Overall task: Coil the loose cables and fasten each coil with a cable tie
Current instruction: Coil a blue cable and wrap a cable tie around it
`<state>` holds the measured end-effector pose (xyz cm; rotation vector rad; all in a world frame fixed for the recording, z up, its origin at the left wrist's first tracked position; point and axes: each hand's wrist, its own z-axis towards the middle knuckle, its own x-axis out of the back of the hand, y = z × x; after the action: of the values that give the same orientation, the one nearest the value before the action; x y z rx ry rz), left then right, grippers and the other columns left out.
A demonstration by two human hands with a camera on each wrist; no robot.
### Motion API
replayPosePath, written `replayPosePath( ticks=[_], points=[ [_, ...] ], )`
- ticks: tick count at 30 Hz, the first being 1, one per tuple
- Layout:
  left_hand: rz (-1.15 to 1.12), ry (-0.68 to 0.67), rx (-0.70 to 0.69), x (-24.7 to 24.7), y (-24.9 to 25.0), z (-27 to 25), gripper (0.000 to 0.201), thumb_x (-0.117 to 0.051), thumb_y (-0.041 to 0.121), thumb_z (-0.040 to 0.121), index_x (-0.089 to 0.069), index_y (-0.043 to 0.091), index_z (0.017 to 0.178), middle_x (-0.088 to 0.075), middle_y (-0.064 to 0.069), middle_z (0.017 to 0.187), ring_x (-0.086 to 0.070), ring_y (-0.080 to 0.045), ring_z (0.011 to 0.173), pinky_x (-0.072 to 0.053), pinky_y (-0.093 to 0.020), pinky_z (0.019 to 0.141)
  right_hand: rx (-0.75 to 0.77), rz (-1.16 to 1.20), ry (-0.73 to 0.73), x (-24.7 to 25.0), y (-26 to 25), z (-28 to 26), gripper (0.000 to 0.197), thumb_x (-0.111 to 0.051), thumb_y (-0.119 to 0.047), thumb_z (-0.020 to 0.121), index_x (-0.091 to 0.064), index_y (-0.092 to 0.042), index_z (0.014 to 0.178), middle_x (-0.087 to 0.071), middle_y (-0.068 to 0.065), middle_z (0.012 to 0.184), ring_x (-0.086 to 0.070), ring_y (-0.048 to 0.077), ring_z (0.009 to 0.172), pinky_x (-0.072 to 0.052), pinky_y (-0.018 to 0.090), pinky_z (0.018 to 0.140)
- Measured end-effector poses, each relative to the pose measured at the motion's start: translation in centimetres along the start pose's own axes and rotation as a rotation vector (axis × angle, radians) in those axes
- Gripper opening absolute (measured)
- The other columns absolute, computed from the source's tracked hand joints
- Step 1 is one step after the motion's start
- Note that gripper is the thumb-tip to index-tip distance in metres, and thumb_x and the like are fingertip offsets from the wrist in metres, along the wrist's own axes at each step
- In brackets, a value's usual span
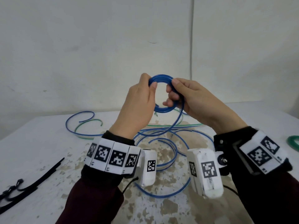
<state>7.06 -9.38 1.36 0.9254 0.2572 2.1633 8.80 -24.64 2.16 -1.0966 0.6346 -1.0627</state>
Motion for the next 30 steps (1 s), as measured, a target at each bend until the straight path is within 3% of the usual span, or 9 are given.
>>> replayPosePath(
  ticks=[3,6,11,15,17,20,24,27,30],
  points=[
    [-0.214,-0.156,0.151,0.5,0.4,0.0,0.015,-0.044,0.021,0.1,-0.052,0.009,0.093,-0.063,-0.005,0.077,-0.055,-0.015,0.067,-0.042,-0.023,0.066,0.035,-0.203,0.02,0.5,-0.2,-0.2,0.033,-0.032,-0.021,0.104,-0.048,-0.011,0.077,-0.033,-0.009,0.053,-0.037,0.008,0.048,-0.052,0.033,0.075],
    [-0.316,-0.298,0.175,1.0,0.8,0.0,0.018,-0.045,0.021,0.1,-0.059,0.01,0.1,-0.068,-0.002,0.079,-0.066,-0.014,0.074,-0.05,-0.031,0.079,0.049,-0.397,-0.015,0.5,-0.6,-0.5,0.034,-0.035,-0.022,0.103,-0.049,-0.012,0.074,-0.037,-0.006,0.057,-0.039,0.007,0.049,-0.05,0.032,0.068],
    [-0.36,-0.368,0.256,1.4,0.8,-0.1,0.022,-0.043,0.02,0.101,-0.06,0.008,0.094,-0.062,0.001,0.07,-0.062,-0.011,0.064,-0.049,-0.028,0.073,0.048,-0.488,-0.021,0.0,-0.7,-0.6,0.034,-0.036,-0.023,0.103,-0.049,-0.011,0.073,-0.04,-0.013,0.048,-0.04,0.003,0.046,-0.05,0.029,0.064],
    [-0.585,-0.431,0.317,1.9,0.3,-0.1,0.024,-0.039,0.015,0.102,-0.057,0.007,0.089,-0.051,-0.005,0.068,-0.053,-0.011,0.059,-0.044,-0.025,0.069,0.044,-0.401,-0.022,-0.5,-0.6,-0.6,0.035,-0.035,-0.023,0.103,-0.052,-0.008,0.077,-0.038,-0.006,0.054,-0.042,0.007,0.046,-0.054,0.035,0.071],
    [-0.667,-0.383,0.329,1.9,0.5,0.0,0.023,-0.037,0.013,0.102,-0.055,0.002,0.095,-0.038,-0.009,0.068,-0.04,-0.008,0.052,-0.035,-0.024,0.065,0.051,-0.345,0.002,-0.6,-0.6,-0.5,0.036,-0.034,-0.023,0.104,-0.058,-0.006,0.084,-0.045,-0.001,0.056,-0.051,0.012,0.051,-0.053,0.036,0.073],
    [-0.676,-0.239,0.354,1.6,0.7,0.2,0.025,-0.038,0.013,0.102,-0.052,0.006,0.082,-0.033,0.007,0.055,-0.028,-0.005,0.048,-0.026,-0.021,0.056,0.01,-0.234,0.02,-0.4,-0.3,-0.4,0.039,-0.03,-0.026,0.105,-0.061,-0.004,0.097,-0.06,0.004,0.066,-0.061,0.015,0.065,-0.054,0.03,0.072],
    [-0.709,-0.096,0.35,1.8,0.5,0.4,0.028,-0.038,0.013,0.102,-0.045,0.011,0.075,-0.029,0.009,0.053,-0.026,-0.01,0.051,-0.026,-0.022,0.056,-0.022,0.024,-0.017,0.0,-0.1,-0.2,0.037,-0.029,-0.022,0.105,-0.059,-0.006,0.092,-0.062,0.001,0.067,-0.065,0.016,0.073,-0.056,0.029,0.077],
    [-0.745,-0.198,0.368,2.2,0.4,0.5,0.027,-0.038,0.013,0.1,-0.048,0.008,0.076,-0.033,0.001,0.053,-0.039,-0.015,0.046,-0.036,-0.024,0.056,0.001,0.153,-0.057,-0.3,0.0,-0.1,0.034,-0.028,-0.018,0.104,-0.053,-0.006,0.085,-0.046,-0.003,0.058,-0.054,0.012,0.06,-0.052,0.025,0.075],
    [-0.677,-0.411,0.385,2.9,0.1,0.4,0.031,-0.04,0.021,0.1,-0.054,0.007,0.076,-0.041,-0.004,0.053,-0.051,-0.022,0.047,-0.043,-0.029,0.062,0.032,-0.035,-0.109,-0.8,0.1,-0.3,0.034,-0.03,-0.019,0.105,-0.054,-0.009,0.082,-0.038,-0.009,0.057,-0.04,0.009,0.054,-0.048,0.025,0.07]
  ],
)
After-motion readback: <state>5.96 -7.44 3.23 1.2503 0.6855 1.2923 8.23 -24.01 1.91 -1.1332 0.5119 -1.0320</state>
